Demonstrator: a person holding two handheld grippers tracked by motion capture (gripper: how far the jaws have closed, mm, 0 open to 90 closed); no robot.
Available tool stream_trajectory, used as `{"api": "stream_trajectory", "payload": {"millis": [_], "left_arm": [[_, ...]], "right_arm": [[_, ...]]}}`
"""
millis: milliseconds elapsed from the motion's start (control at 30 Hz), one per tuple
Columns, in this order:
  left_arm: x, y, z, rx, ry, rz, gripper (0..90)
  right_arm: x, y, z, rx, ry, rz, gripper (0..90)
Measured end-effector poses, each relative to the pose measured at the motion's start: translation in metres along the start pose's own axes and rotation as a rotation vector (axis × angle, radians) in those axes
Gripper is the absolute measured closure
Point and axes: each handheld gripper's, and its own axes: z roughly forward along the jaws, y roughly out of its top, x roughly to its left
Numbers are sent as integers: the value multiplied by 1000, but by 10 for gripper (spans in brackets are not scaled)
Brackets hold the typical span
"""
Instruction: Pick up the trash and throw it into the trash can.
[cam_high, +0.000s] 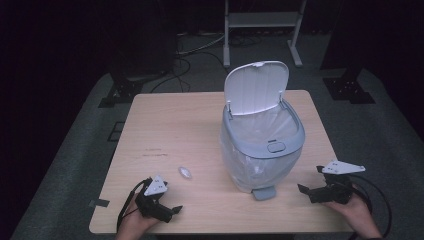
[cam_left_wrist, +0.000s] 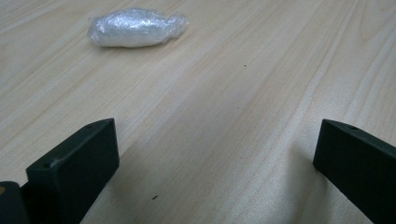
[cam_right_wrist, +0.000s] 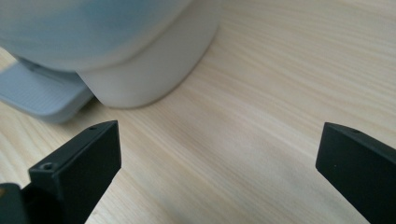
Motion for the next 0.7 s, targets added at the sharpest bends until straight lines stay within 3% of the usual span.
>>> {"api": "stream_trajectory", "payload": {"millis": [700], "left_arm": [[0, 0, 0, 1, -1, 1, 0]], "right_arm": [[-3, -22, 21, 98, -16, -15, 0]]}}
